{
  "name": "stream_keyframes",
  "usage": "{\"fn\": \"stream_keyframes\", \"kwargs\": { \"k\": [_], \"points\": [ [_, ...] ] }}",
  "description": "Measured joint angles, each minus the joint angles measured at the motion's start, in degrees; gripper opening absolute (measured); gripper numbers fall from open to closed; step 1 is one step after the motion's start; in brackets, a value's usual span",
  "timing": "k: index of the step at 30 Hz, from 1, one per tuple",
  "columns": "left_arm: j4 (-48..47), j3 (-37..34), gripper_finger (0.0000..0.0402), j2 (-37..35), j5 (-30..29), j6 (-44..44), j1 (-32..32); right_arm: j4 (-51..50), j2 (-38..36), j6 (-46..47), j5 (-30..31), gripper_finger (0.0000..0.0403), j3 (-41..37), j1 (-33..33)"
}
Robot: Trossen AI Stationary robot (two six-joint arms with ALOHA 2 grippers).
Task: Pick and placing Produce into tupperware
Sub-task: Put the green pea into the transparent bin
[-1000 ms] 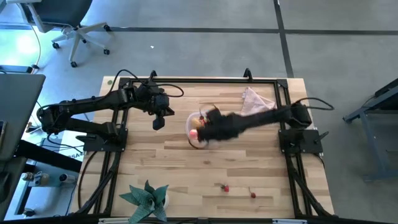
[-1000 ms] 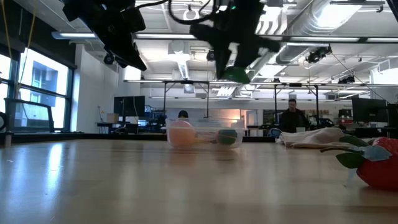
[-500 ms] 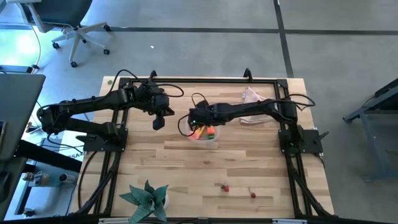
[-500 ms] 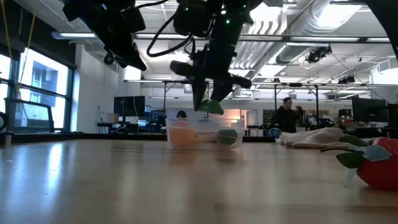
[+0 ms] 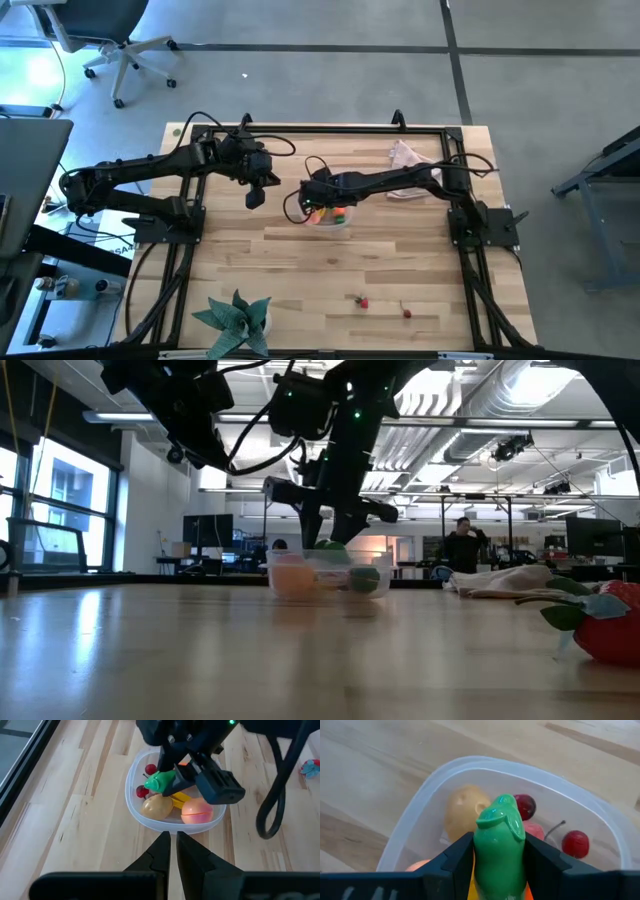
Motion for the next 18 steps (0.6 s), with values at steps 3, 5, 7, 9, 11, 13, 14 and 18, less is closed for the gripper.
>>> {"fn": "stream_keyframes", "kwargs": {
  "k": [3, 5, 7, 9, 11, 13, 14, 18],
  "points": [
    [0.0, 0.0, 0.0021, 0.0, 0.0, 0.0, 0.0, 0.1, 0.3, -0.2, 0.2, 0.0144, 0.0, 0.2],
    [0.0, 0.0, 0.0021, 0.0, 0.0, 0.0, 0.0, 0.5, 0.5, -0.1, 0.2, 0.0144, 0.0, 0.2],
    [0.0, 0.0, 0.0021, 0.0, 0.0, 0.0, 0.0, 0.4, 0.9, -0.5, -0.1, 0.0144, 0.0, 0.2],
    [0.0, 0.0, 0.0021, 0.0, 0.0, 0.0, 0.0, 0.7, 0.9, -0.7, 0.0, 0.0144, 0.0, 0.2],
    [0.0, 0.0, 0.0021, 0.0, 0.0, 0.0, 0.0, 1.2, 0.9, -1.0, 0.0, 0.0144, 0.0, 0.2],
    [0.0, 0.0, 0.0021, 0.0, 0.0, 0.0, 0.0, 0.9, 0.9, -1.3, 0.0, 0.0144, 0.0, 0.2],
    [0.0, 0.0, 0.0021, 0.0, 0.0, 0.0, 0.0, 1.0, 0.9, -1.3, 0.0, 0.0144, 0.0, 0.2],
    [0.0, 0.0, 0.0021, 0.0, 0.0, 0.0, 0.0, 1.0, 0.9, -1.3, 0.4, 0.0150, 0.0, 0.2]
  ]
}}
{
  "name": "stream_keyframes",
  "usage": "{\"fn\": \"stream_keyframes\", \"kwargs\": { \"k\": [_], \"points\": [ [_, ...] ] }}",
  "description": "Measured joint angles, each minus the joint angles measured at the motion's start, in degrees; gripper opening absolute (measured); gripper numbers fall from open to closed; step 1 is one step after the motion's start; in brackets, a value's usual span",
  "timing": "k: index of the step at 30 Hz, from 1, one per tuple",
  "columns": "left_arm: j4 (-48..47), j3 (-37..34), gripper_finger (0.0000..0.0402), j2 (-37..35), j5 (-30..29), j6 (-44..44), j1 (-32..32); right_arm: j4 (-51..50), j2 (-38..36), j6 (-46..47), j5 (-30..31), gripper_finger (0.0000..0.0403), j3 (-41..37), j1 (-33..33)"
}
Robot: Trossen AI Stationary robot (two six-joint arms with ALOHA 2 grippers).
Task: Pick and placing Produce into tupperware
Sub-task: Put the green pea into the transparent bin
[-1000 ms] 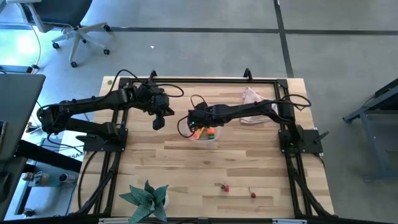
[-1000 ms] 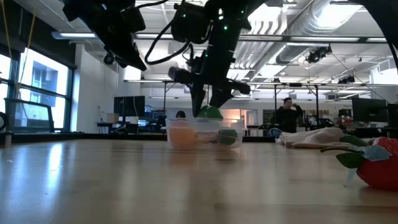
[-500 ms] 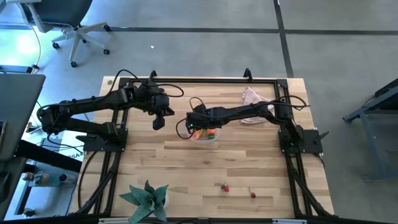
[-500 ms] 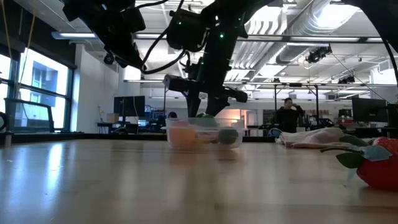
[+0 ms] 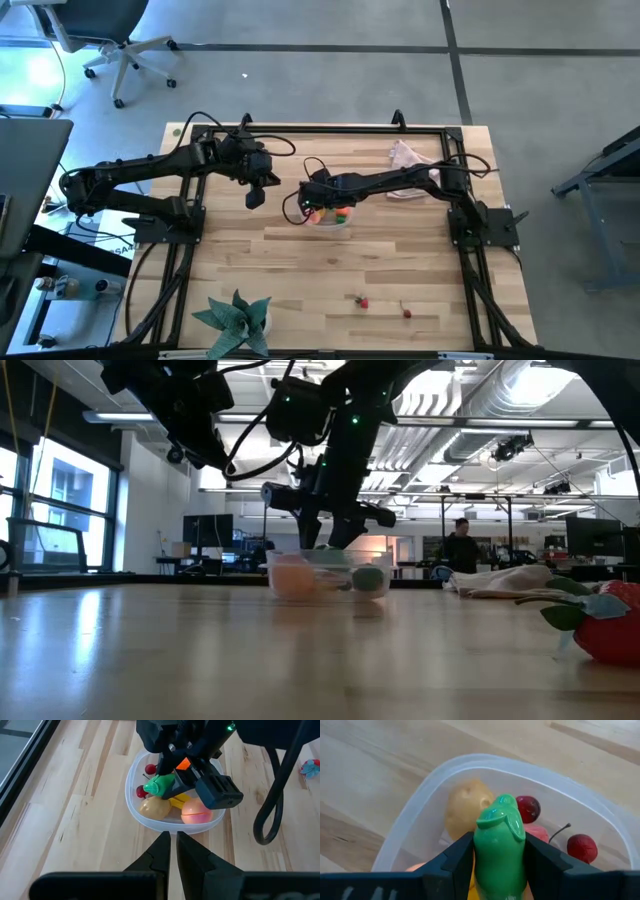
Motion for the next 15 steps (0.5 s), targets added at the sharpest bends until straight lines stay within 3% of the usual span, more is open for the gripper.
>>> {"fn": "stream_keyframes", "kwargs": {
  "k": [15],
  "points": [
    [0.0, 0.0, 0.0021, 0.0, 0.0, 0.0, 0.0, -0.1, -0.7, -1.5, 0.9, 0.0201, 0.0, 0.1]
  ]
}}
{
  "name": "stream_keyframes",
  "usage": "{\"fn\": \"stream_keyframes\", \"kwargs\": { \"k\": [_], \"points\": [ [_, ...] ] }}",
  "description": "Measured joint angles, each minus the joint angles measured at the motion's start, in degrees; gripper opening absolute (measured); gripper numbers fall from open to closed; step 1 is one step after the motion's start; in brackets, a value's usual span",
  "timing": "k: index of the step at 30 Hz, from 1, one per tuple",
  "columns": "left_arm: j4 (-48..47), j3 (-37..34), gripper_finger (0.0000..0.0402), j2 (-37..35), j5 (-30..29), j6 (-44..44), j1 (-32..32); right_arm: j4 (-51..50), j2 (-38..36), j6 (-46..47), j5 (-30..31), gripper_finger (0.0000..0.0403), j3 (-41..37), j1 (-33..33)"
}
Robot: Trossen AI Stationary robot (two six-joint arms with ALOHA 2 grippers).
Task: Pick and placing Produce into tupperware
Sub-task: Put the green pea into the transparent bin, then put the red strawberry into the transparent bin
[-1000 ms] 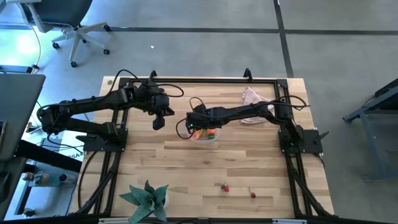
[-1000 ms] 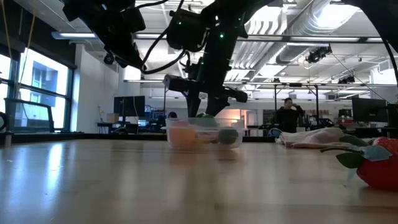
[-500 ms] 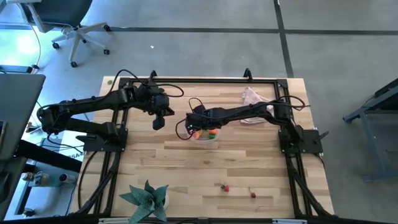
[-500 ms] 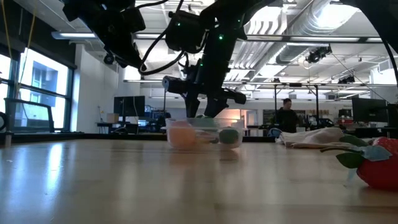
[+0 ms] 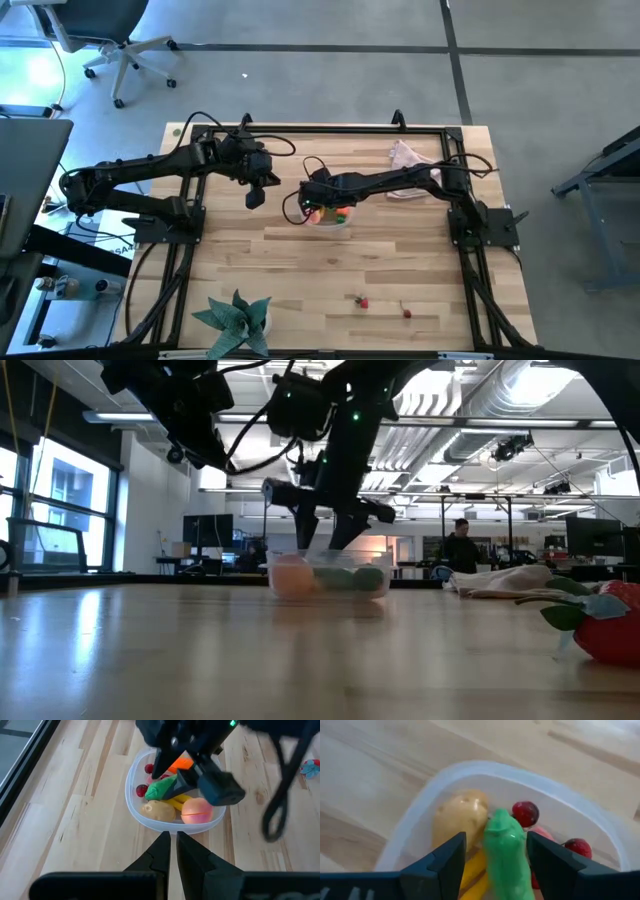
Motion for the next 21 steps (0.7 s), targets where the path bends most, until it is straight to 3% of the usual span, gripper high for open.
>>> {"fn": "stream_keyframes", "kwargs": {
  "k": [6, 12, 17, 21],
  "points": [
    [0.0, 0.0, 0.0021, 0.0, 0.0, 0.0, 0.0, -2.8, -4.9, 0.3, 3.5, 0.0202, 0.0, 2.2],
    [0.0, 0.0, 0.0021, 0.0, 0.0, 0.0, 0.0, -13.9, -10.1, 12.0, 5.7, 0.0202, 0.0, 8.4],
    [0.0, 0.0, 0.0021, 0.0, 0.0, 0.0, 0.0, -23.3, -11.3, 20.9, 0.7, 0.0202, 0.0, 16.0],
    [0.0, 0.0, 0.0021, 0.0, 0.0, 0.0, 0.0, -25.0, -11.3, 24.1, -4.6, 0.0202, 0.0, 22.9]
  ]
}}
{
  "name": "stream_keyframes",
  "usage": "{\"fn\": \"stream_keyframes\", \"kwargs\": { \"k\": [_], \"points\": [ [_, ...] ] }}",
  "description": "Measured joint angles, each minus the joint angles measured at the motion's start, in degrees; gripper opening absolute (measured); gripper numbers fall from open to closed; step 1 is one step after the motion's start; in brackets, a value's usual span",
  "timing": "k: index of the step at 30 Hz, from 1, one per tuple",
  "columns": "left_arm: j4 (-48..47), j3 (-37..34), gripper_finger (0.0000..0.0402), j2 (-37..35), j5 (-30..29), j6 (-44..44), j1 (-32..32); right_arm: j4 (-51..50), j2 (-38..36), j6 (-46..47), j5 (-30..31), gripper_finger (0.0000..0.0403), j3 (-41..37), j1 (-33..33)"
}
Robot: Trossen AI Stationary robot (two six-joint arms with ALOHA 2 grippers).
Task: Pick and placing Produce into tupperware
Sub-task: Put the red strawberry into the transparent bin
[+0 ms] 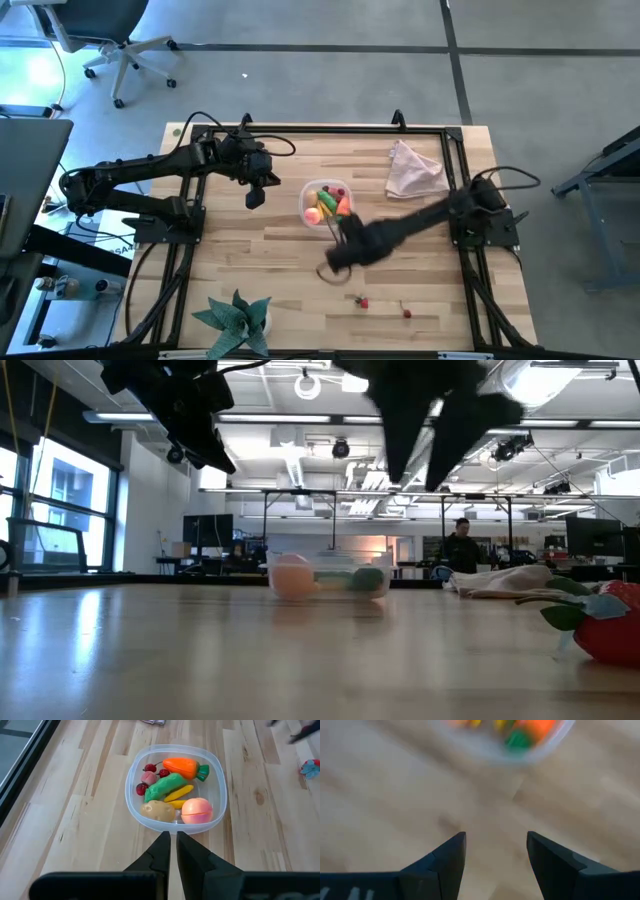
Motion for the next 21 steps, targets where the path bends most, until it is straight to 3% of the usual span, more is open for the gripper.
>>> {"fn": "stream_keyframes", "kwargs": {
  "k": [4, 10, 21],
  "points": [
    [0.0, 0.0, 0.0021, 0.0, 0.0, 0.0, 0.0, 1.7, 0.0, 0.2, -1.6, 0.0202, 0.0, 6.3],
    [0.0, 0.0, 0.0021, 0.0, 0.0, 0.0, 0.0, 4.4, 0.0, 2.8, 2.4, 0.0201, 0.0, 13.8],
    [0.0, 0.0, 0.0021, 0.0, 0.0, 0.0, 0.0, 8.2, 1.3, 2.6, 5.9, 0.0201, 0.0, 22.5]
  ]
}}
